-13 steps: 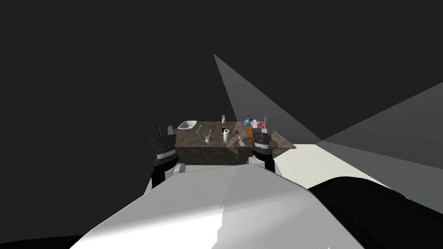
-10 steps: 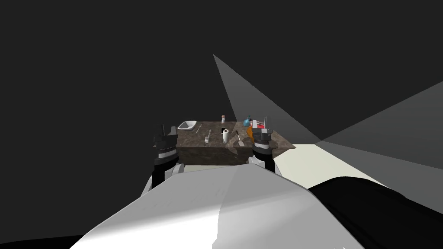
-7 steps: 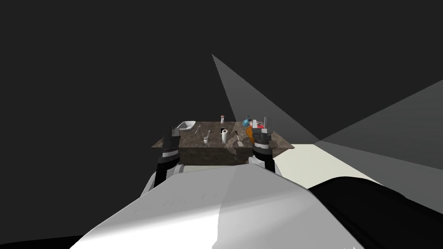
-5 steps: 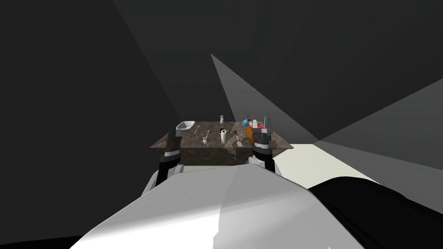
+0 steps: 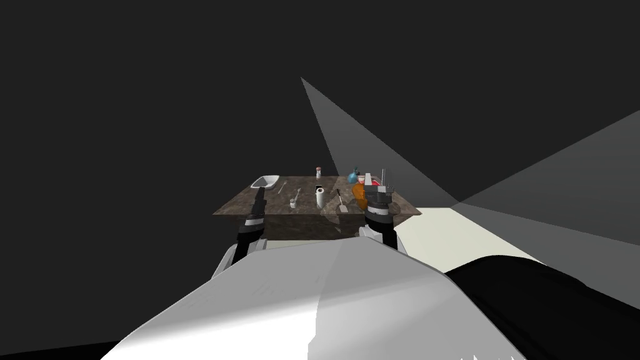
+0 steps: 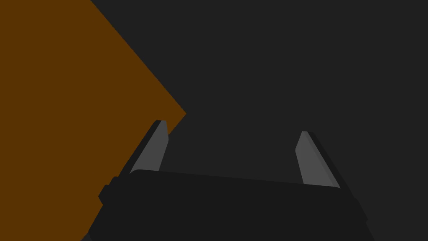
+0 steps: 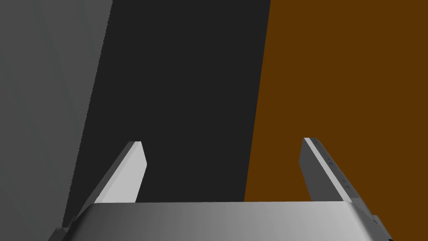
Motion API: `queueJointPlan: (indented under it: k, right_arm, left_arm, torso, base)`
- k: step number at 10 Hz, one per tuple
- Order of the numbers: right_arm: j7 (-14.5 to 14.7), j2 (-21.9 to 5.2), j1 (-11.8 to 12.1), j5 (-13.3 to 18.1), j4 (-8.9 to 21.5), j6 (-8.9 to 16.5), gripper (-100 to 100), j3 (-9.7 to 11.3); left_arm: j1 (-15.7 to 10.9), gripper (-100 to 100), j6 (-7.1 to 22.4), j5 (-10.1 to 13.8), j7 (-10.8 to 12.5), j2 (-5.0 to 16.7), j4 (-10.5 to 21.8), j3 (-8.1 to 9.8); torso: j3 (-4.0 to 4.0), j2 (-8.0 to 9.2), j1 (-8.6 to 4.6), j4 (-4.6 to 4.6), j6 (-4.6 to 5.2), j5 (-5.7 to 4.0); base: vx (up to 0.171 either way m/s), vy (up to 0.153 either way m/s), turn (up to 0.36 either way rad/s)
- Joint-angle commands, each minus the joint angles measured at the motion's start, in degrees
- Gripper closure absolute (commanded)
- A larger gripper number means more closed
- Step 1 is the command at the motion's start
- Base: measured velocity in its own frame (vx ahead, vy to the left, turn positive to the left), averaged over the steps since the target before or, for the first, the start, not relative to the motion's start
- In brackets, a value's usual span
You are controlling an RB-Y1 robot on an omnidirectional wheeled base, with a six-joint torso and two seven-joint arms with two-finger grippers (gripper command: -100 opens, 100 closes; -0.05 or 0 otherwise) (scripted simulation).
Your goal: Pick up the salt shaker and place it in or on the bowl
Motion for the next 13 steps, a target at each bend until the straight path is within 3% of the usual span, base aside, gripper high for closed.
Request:
queueJointPlan:
  k: [1, 13]
  right_arm:
    - [0.00, 0.00, 0.00, 0.00, 0.00, 0.00, 0, 0.00]
    - [0.00, 0.00, 0.00, 0.00, 0.00, 0.00, 0, 0.00]
  left_arm:
    - [-0.65, -100, 0.68, -1.18, -1.41, 0.59, 2.12, 0.39]
    - [-5.22, -100, 3.45, -11.61, -13.76, 2.10, 20.49, 1.08]
  torso:
    - [0.00, 0.00, 0.00, 0.00, 0.00, 0.00]
    - [0.00, 0.00, -0.01, 0.00, 0.00, -0.01]
  base:
    - [0.006, -0.041, -0.012]
    - [0.007, -0.052, -0.013]
